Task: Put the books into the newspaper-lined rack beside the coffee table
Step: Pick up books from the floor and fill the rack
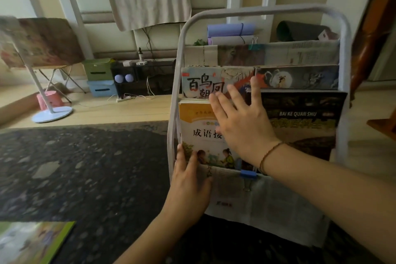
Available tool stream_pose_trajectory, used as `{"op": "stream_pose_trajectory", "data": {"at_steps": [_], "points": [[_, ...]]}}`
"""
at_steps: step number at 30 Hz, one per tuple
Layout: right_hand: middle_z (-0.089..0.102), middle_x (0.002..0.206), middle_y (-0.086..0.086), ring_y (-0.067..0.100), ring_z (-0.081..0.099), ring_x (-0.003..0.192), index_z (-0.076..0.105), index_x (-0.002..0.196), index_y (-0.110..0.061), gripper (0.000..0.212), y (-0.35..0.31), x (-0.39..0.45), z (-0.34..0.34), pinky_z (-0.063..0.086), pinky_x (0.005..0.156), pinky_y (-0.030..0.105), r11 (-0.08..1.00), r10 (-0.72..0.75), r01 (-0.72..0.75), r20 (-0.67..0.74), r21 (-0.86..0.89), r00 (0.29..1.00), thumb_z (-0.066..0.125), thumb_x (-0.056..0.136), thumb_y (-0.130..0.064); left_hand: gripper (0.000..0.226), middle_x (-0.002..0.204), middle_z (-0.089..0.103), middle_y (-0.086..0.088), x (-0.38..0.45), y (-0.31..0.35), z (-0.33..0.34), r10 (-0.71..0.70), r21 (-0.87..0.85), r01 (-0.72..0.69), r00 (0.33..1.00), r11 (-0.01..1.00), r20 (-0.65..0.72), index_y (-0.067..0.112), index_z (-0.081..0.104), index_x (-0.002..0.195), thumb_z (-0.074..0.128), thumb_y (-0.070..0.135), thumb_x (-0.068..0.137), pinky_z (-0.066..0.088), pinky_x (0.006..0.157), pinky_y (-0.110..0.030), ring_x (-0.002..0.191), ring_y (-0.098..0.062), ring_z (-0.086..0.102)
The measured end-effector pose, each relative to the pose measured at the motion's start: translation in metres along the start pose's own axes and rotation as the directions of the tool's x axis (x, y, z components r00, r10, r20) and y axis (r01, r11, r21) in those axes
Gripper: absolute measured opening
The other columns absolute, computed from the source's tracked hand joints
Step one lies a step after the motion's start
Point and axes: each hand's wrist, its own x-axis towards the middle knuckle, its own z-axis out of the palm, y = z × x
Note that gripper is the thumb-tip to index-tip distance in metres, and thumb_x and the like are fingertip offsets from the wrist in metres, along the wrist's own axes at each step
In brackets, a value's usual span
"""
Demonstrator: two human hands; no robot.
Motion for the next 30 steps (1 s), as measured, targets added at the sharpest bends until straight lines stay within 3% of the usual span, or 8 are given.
{"op": "stream_pose_trajectory", "data": {"at_steps": [3, 6, 14, 17, 20, 22, 25, 30], "points": [[0.026, 0.158, 0.012, 0.035, 0.015, 0.147, 0.021, 0.152, -0.009, 0.075, 0.011, -0.029, -0.004, -0.001, 0.110, 0.070, 0.995, -0.022, 0.030, -0.074, 0.097, 0.997, 0.044, 0.095, -0.050, 0.078, 0.159, -0.028, 0.012, -0.012, 0.012, 0.009, 0.104, -0.009, -0.105, 0.989, 0.994, -0.107, 0.032, 0.009, 0.155, 0.058, 0.035, 0.095, 0.017, 0.122, -0.046, 0.146, -0.007, -0.021], [0.036, 0.154, 0.008, 0.032, 0.022, 0.146, 0.037, 0.147, -0.012, 0.066, 0.027, -0.080, 0.000, 0.006, 0.112, 0.068, 0.965, 0.044, -0.005, -0.144, 0.263, 0.989, 0.048, 0.093, -0.048, 0.070, 0.165, -0.007, -0.003, -0.021, 0.036, 0.030, 0.411, 0.080, -0.403, 0.892, 0.911, -0.190, 0.017, 0.024, 0.154, 0.054, 0.038, 0.094, 0.026, 0.115, -0.056, 0.152, -0.021, -0.001], [0.040, 0.152, 0.002, 0.027, 0.024, 0.145, 0.046, 0.142, -0.017, 0.054, 0.109, -0.264, 0.036, 0.019, 0.115, 0.056, 0.816, 0.337, -0.338, 0.089, 0.469, 0.937, 0.052, 0.093, -0.039, 0.061, 0.163, 0.019, 0.002, -0.028, 0.148, 0.145, 0.765, -0.110, -0.759, 0.624, 0.642, 0.159, 0.017, 0.036, 0.150, 0.052, 0.029, 0.093, 0.033, 0.114, -0.053, 0.150, -0.019, 0.019], [0.044, 0.146, 0.001, 0.025, 0.033, 0.140, 0.048, 0.138, -0.020, 0.053, 0.147, -0.342, 0.062, 0.031, 0.112, 0.051, 0.697, 0.492, -0.553, 0.257, 0.457, 0.832, 0.056, 0.089, -0.038, 0.051, 0.157, 0.034, -0.005, -0.030, 0.183, 0.196, 0.856, -0.140, -0.852, 0.473, 0.505, 0.207, 0.015, 0.048, 0.141, 0.058, 0.019, 0.090, 0.034, 0.111, -0.058, 0.147, -0.024, 0.028], [0.046, 0.143, -0.002, 0.019, 0.039, 0.134, 0.052, 0.136, -0.020, 0.049, 0.178, -0.422, 0.094, 0.035, 0.111, 0.042, 0.447, 0.677, -0.825, 0.473, 0.345, 0.564, 0.055, 0.090, -0.039, 0.040, 0.147, 0.049, -0.010, -0.039, 0.211, 0.240, 0.938, -0.171, -0.937, 0.263, 0.304, 0.225, 0.009, 0.062, 0.127, 0.060, 0.010, 0.087, 0.031, 0.115, -0.047, 0.141, -0.027, 0.039], [0.045, 0.144, -0.004, 0.017, 0.040, 0.132, 0.049, 0.138, -0.022, 0.048, 0.186, -0.477, 0.121, 0.034, 0.110, 0.034, 0.273, 0.669, -0.935, 0.653, 0.228, 0.355, 0.056, 0.092, -0.037, 0.038, 0.141, 0.056, -0.002, -0.041, 0.226, 0.273, 0.899, -0.192, -0.916, 0.275, 0.353, 0.342, 0.017, 0.062, 0.127, 0.060, 0.020, 0.090, 0.031, 0.116, -0.040, 0.139, -0.019, 0.042], [0.058, 0.131, -0.001, 0.017, 0.054, 0.116, 0.057, 0.130, -0.019, 0.041, 0.175, -0.545, 0.167, 0.044, 0.099, 0.034, 0.081, 0.563, -0.988, 0.812, 0.132, 0.154, 0.059, 0.091, -0.035, 0.044, 0.150, 0.045, 0.005, -0.030, 0.245, 0.340, 0.610, -0.038, -0.804, 0.418, 0.593, 0.673, 0.027, 0.052, 0.138, 0.054, 0.040, 0.095, 0.026, 0.119, -0.034, 0.144, -0.014, 0.030], [0.060, 0.121, 0.000, 0.014, 0.058, 0.109, 0.052, 0.136, -0.012, 0.052, 0.119, -0.606, 0.251, 0.043, 0.094, 0.022, -0.224, 0.237, -0.973, 0.971, 0.061, 0.006, 0.067, 0.089, -0.031, 0.055, 0.153, 0.041, -0.005, 0.004, 0.251, 0.464, -0.025, 0.193, -0.698, 0.244, 0.690, 0.970, 0.017, 0.044, 0.145, 0.047, 0.046, 0.099, 0.032, 0.109, -0.030, 0.137, -0.020, 0.040]]}}
